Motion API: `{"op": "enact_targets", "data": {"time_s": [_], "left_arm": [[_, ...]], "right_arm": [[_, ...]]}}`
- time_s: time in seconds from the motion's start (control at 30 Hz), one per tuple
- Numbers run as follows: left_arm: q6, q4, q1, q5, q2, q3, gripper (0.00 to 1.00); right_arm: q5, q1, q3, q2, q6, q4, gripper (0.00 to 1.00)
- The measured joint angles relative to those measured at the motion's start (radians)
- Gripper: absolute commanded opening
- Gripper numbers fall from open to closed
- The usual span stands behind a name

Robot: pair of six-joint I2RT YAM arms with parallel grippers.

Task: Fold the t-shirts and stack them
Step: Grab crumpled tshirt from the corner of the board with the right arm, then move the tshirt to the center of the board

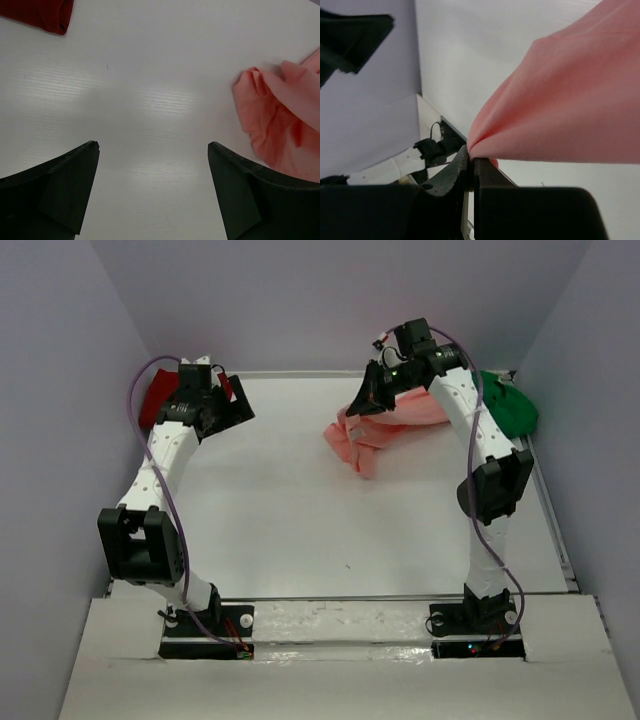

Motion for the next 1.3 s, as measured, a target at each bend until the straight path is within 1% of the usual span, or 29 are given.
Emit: {"op": "enact_targets", "data": {"time_s": [0.1,0.17,0.37,0.43,0.5,0.53,0.63,0.83,0.87,0.9,0.93,0.97,1.0,1.03,1.1,1.13,1.3], "left_arm": [[0.000,0.000,0.000,-0.003,0.001,0.006,0.99],[0.000,0.000,0.000,-0.003,0.001,0.006,0.99],[0.000,-0.001,0.000,-0.003,0.001,0.006,0.99],[0.000,0.000,0.000,-0.004,0.000,0.006,0.99],[0.000,0.000,0.000,-0.004,-0.003,0.005,0.99],[0.000,0.000,0.000,-0.004,-0.006,0.003,0.99],[0.000,0.000,0.000,-0.002,-0.025,-0.005,0.99],[0.000,0.012,0.000,0.025,-0.052,-0.032,0.99],[0.000,0.012,0.000,0.030,-0.055,-0.039,0.99],[0.000,0.013,0.000,0.038,-0.058,-0.050,0.99],[0.000,0.011,0.000,0.040,-0.059,-0.054,0.99],[0.000,0.012,0.000,0.044,-0.059,-0.059,0.99],[0.000,0.014,0.000,0.050,-0.059,-0.064,0.99],[0.000,0.015,0.000,0.055,-0.059,-0.069,0.99],[0.000,0.020,0.000,0.066,-0.059,-0.075,0.99],[0.000,0.022,0.000,0.080,-0.059,-0.077,0.99],[0.008,0.060,-0.018,0.216,-0.039,-0.087,0.99]], "right_arm": [[-0.068,0.019,0.156,0.000,0.016,-0.067,0.00],[-0.121,-0.001,0.222,-0.025,0.049,-0.070,0.00],[-0.200,-0.056,0.214,-0.158,0.133,-0.048,0.00],[-0.205,-0.062,0.153,-0.248,0.153,-0.019,0.00],[-0.203,-0.070,0.132,-0.275,0.159,-0.013,0.00],[-0.196,-0.076,0.079,-0.314,0.161,0.018,0.00],[-0.188,-0.105,-0.049,-0.394,0.163,0.034,0.00],[-0.147,-0.122,-0.274,-0.413,0.132,0.055,0.00],[-0.156,-0.122,-0.310,-0.408,0.132,0.056,0.12],[-0.172,-0.122,-0.338,-0.398,0.132,0.058,0.48],[-0.204,-0.117,-0.359,-0.387,0.128,0.061,0.48],[-0.221,-0.113,-0.357,-0.365,0.116,0.042,0.66],[-0.231,-0.105,-0.338,-0.337,0.089,0.010,0.71],[-0.212,-0.092,-0.287,-0.296,0.054,-0.037,0.73],[-0.161,-0.081,-0.209,-0.245,0.023,-0.067,0.73],[-0.127,-0.075,-0.196,-0.239,0.006,-0.064,0.73],[0.024,-0.094,-0.193,-0.261,-0.027,-0.071,0.73]]}}
